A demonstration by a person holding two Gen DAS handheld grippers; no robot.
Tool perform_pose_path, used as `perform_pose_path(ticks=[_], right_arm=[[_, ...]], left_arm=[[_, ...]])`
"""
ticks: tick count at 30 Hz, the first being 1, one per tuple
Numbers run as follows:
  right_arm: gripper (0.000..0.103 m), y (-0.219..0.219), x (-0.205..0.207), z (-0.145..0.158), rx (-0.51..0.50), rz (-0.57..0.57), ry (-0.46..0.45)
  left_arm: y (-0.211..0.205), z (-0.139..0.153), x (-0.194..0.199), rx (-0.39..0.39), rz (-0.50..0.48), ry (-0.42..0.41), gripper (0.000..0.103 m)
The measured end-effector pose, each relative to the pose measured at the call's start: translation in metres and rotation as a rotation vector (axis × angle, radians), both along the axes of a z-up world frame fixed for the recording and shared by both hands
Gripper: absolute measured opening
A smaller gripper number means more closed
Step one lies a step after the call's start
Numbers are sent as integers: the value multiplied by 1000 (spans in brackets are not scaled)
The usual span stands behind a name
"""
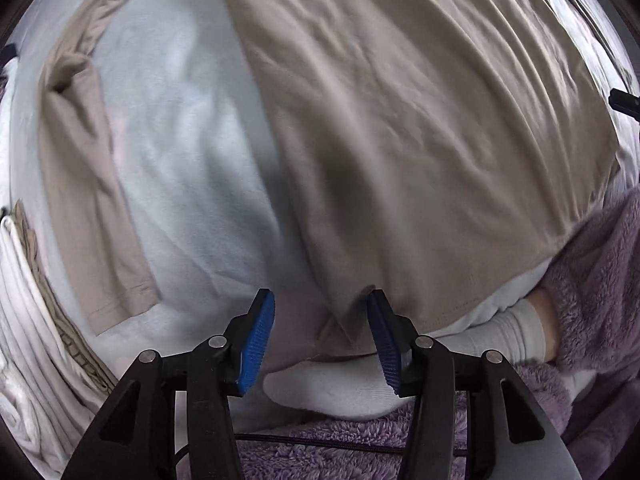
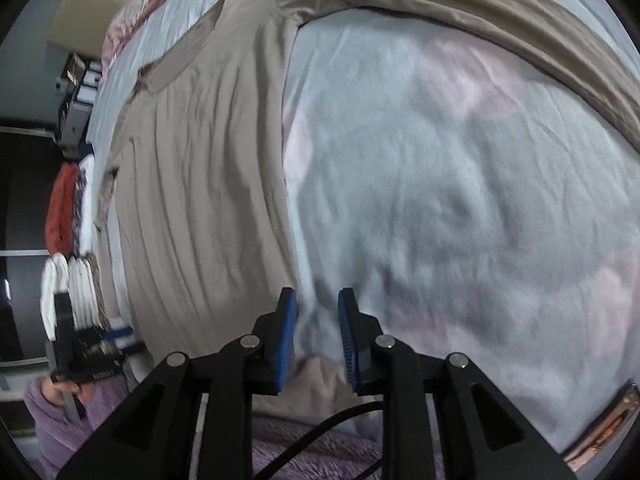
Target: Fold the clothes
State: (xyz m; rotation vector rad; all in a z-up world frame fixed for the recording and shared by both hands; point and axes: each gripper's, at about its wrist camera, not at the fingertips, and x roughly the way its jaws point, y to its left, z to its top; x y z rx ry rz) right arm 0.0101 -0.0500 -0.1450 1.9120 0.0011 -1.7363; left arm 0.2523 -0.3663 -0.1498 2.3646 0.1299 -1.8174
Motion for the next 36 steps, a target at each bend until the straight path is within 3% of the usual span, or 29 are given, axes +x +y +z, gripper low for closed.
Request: perform_pose_path(ticks=[4, 8, 12, 14, 15, 16, 20, 25, 30, 33, 36], right_arm=[[22, -9, 22, 0, 152, 155, 30], [22, -18, 42, -2, 292, 303, 52], [22, -19, 52, 1, 315, 358, 45], [21, -19, 56, 5, 329, 384, 48], [18, -19, 58, 7, 336, 397, 49], [9, -20, 61, 9, 343, 409, 51], [5, -20, 70, 16, 372, 461, 57], [5, -10, 87, 49, 370, 518, 68], [6, -6, 97, 42, 430, 555, 45], [6, -5, 92, 33, 460, 520, 52], [7, -4, 80, 38, 426, 445, 90]], left_arm=[[16, -6, 0, -3, -75, -33, 49], [28, -7, -1, -13, -130, -30, 37], [34, -5, 0, -20, -157, -13, 25], [36, -1, 0, -32, -165, 6, 12], [37, 4, 0, -50, -171, 23, 8], [38, 10, 1, -60, -173, 43, 6], [38, 44, 10, -36, -159, 118, 5], [32, 65, 27, -31, -157, 94, 4], [20, 58, 33, -19, -83, 75, 4], [20, 46, 33, -23, -63, 43, 5], [16, 38, 31, -12, -31, 13, 7]])
